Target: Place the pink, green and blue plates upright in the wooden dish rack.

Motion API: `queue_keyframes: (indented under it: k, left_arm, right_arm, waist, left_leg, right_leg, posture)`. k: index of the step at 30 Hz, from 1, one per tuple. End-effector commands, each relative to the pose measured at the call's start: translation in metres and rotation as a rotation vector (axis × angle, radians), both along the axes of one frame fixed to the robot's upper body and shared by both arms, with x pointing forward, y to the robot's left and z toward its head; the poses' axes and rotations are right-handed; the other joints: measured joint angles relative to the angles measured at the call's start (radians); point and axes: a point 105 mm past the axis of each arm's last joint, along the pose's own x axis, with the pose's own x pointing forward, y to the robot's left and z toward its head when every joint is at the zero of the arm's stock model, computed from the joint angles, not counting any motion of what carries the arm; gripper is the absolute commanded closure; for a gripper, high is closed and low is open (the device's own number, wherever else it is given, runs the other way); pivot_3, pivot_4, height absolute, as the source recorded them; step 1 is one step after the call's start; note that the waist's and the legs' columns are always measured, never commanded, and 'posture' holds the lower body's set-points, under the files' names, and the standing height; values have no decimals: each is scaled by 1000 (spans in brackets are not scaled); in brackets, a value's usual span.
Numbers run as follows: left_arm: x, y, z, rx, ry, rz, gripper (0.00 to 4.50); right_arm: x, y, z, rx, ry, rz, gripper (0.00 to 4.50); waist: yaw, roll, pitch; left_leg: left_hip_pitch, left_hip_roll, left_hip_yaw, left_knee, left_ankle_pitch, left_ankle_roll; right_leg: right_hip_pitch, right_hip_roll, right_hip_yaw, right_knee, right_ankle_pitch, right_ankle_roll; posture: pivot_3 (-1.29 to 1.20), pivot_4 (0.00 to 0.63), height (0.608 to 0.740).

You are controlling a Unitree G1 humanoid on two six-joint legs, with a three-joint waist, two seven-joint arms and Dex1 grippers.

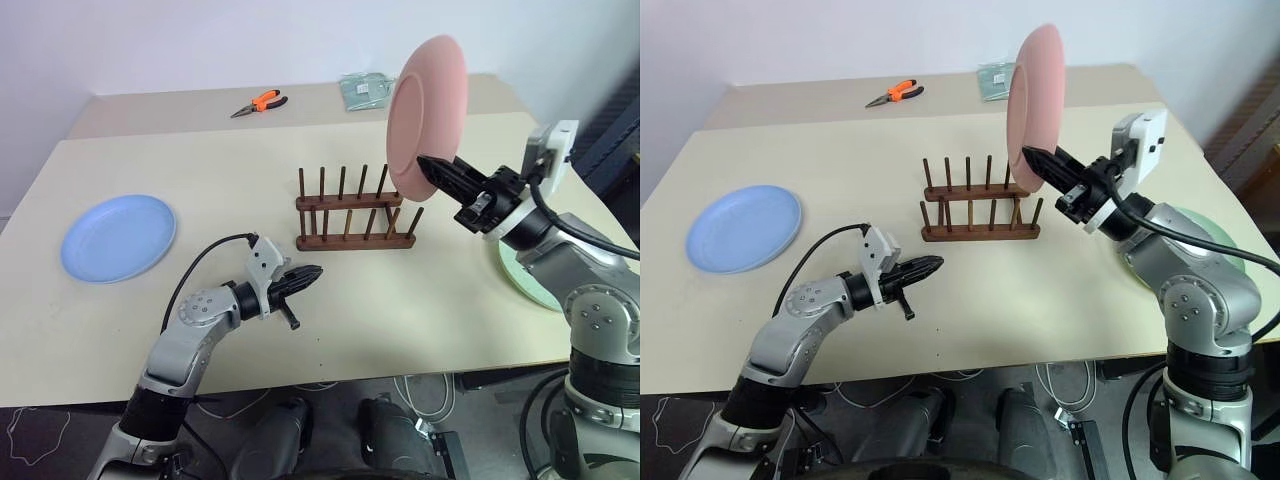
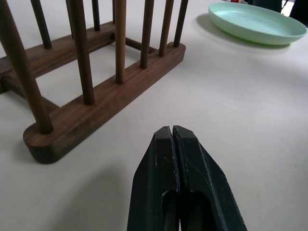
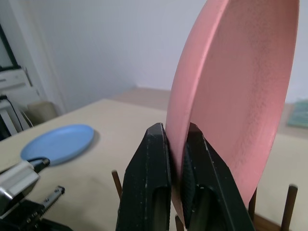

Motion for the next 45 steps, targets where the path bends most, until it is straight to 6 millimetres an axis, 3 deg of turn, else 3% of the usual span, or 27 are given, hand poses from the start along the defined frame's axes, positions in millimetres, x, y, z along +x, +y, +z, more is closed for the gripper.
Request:
queue_keyframes:
  k: [1,2,5,10,14,17,19,21,23,28,31,36,40,42,45]
  left_arm:
    - [-3,-1,12,-18,-49,-7,4500]
    - [-3,-2,12,-18,-49,-8,4500]
    - [-3,-4,13,-21,-49,-13,4500]
    - [-4,-6,12,-22,-44,-23,4500]
    - [-6,-7,10,-15,-39,-33,4500]
    - [-6,-8,10,-18,-35,-35,4500]
    - [-7,-8,9,-20,-29,-44,4500]
    - [-7,-10,8,-16,-25,-60,4500]
    - [-5,-11,8,-15,-25,-70,4500]
    - [-3,-15,9,-9,-32,-94,4500]
    - [-3,-16,8,-6,-31,-102,4500]
    - [-3,-16,6,4,-29,-109,4500]
    - [-4,-15,6,6,-31,-103,4500]
    - [-5,-13,5,9,-30,-95,4500]
    - [-4,-8,3,21,-31,-80,4500]
  right_arm:
    - [7,-6,-3,-10,4,-42,4426]
    - [8,-6,-6,-2,22,-34,4426]
    - [10,-8,-13,-1,52,-15,3423]
    - [14,-19,-5,-76,-35,-109,978]
    - [0,-42,4,-119,-78,-122,978]
    - [-10,-64,-4,-208,-46,-149,978]
    - [-19,-83,-22,-307,30,-178,978]
    - [-24,-107,-62,-493,158,-263,978]
    - [-26,-122,-88,-606,226,-338,978]
    - [-21,-147,-127,-729,320,-546,978]
    - [-18,-155,-137,-757,342,-619,1916]
    - [-15,-154,-141,-760,343,-643,4434]
    - [-4,-153,-117,-767,223,-679,4434]
    - [7,-144,-79,-684,75,-698,4434]
    - [14,-114,-6,-439,-161,-631,4434]
  waist:
    - [0,0,0]
    - [0,0,0]
    - [0,0,0]
    - [0,0,0]
    - [5,0,0]
    - [7,0,0]
    - [3,0,0]
    - [3,0,0]
    - [1,0,0]
    - [-4,3,-1]
    - [1,3,-1]
    - [1,2,-1]
    - [0,2,-1]
    - [-4,2,-1]
    - [-11,6,1]
  left_leg:
    - [0,0,0,0,0,0]
    - [0,0,0,0,0,0]
    - [0,0,0,0,0,0]
    - [-1,0,0,0,0,0]
    - [-1,0,0,0,0,0]
    - [-3,-1,0,1,-1,1]
    - [-3,-1,0,1,-1,2]
    - [-3,-1,0,1,-1,2]
    - [-3,0,0,1,-1,2]
    - [-1,0,3,2,-1,1]
    - [-1,0,3,2,-1,1]
    - [-2,0,3,2,-1,1]
    - [-1,0,3,2,-1,1]
    - [-1,0,3,2,-1,1]
    - [-1,0,4,2,-1,1]
  right_leg:
    - [0,0,0,0,0,0]
    - [0,0,0,0,0,0]
    - [0,0,0,0,0,0]
    - [-1,0,0,0,0,0]
    - [-1,0,0,0,0,0]
    - [-1,-1,-2,-1,0,0]
    - [-1,-1,-2,-2,0,0]
    - [-1,-1,-2,-2,0,0]
    - [-1,-1,-2,-2,0,0]
    - [-1,-1,0,0,0,-1]
    - [-1,-1,0,-1,0,0]
    - [-1,-1,0,-1,0,0]
    - [0,-1,-1,-1,0,0]
    - [0,-1,-1,-1,0,0]
    - [-1,-1,0,0,0,0]
  posture:
    - [0,150,740]
    - [0,150,740]
    - [0,150,740]
    - [0,150,740]
    - [0,150,740]
    - [0,150,740]
    - [0,150,740]
    - [0,150,740]
    - [0,150,740]
    - [0,150,740]
    - [0,150,740]
    - [0,150,740]
    - [0,150,740]
    - [0,150,740]
    - [0,150,740]
